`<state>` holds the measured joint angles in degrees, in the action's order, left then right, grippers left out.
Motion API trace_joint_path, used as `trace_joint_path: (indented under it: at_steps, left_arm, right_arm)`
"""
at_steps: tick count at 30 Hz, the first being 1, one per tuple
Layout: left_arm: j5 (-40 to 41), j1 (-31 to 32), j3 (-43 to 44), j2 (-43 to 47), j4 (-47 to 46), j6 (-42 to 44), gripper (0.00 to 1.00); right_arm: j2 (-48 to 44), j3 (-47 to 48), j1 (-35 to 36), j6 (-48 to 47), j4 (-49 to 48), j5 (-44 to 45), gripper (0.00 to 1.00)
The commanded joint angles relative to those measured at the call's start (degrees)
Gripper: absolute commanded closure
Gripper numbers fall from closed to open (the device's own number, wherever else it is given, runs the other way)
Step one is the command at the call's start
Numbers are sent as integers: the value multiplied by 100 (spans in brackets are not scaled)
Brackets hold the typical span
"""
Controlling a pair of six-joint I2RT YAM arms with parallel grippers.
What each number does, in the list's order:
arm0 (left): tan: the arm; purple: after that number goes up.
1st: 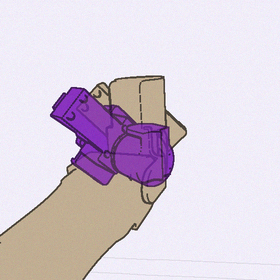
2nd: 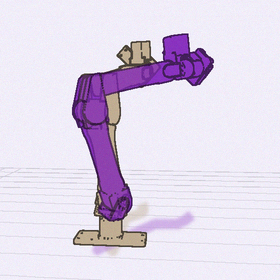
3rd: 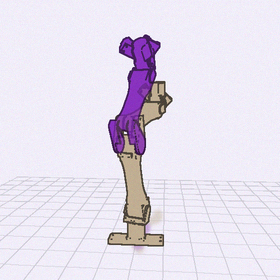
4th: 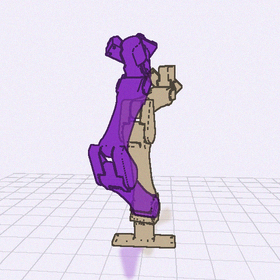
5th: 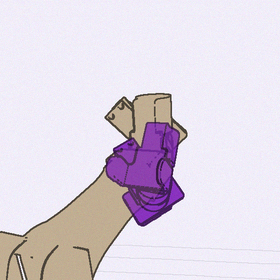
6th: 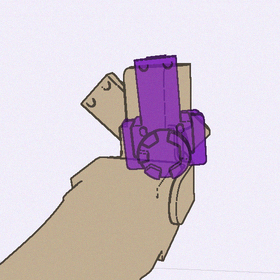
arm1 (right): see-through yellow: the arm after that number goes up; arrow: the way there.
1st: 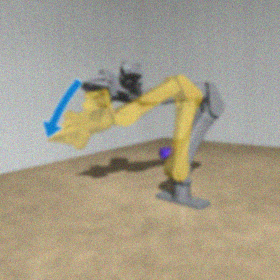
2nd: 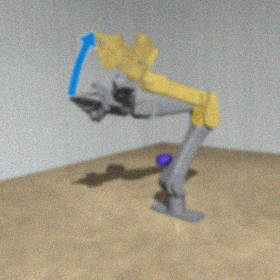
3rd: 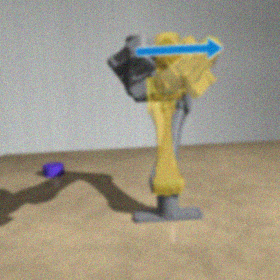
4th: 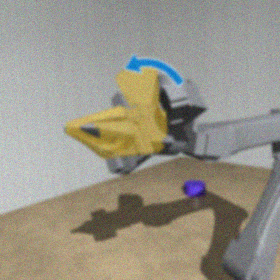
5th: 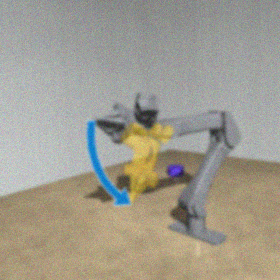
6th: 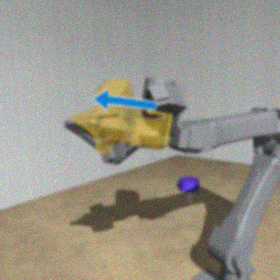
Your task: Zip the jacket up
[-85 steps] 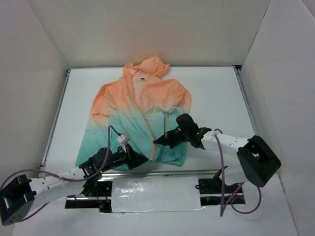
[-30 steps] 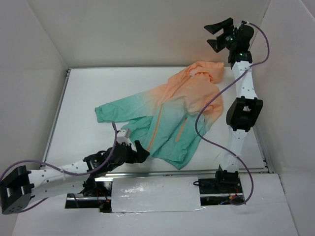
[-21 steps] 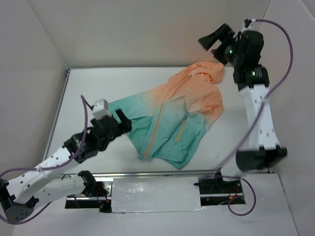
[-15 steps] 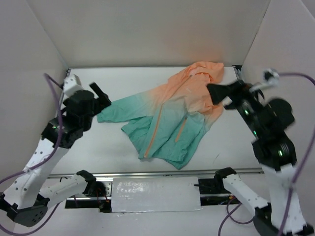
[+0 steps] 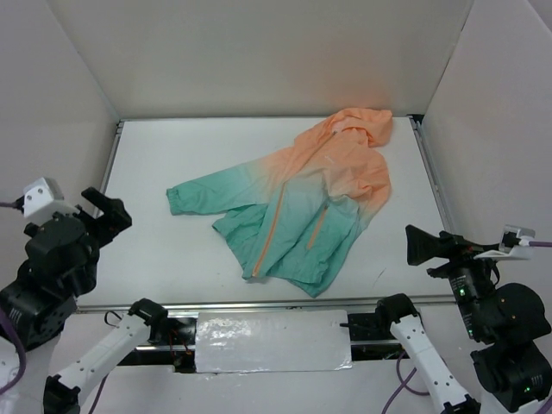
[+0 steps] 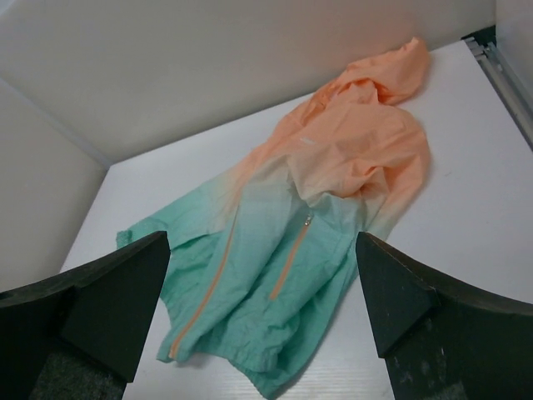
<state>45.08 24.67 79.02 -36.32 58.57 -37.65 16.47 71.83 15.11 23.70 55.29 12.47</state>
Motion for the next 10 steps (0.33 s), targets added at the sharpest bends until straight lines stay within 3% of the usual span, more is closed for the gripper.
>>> trace_joint_path:
  at_steps: [1,10]
  left_arm:
    - [159,-32,-325,361,524,135,1]
    - [10,-32,-836,714,560,91,1]
  right_arm:
    - [5,147,114,-208,404,107,0]
    - [84,86,123,-173,307,-52,0]
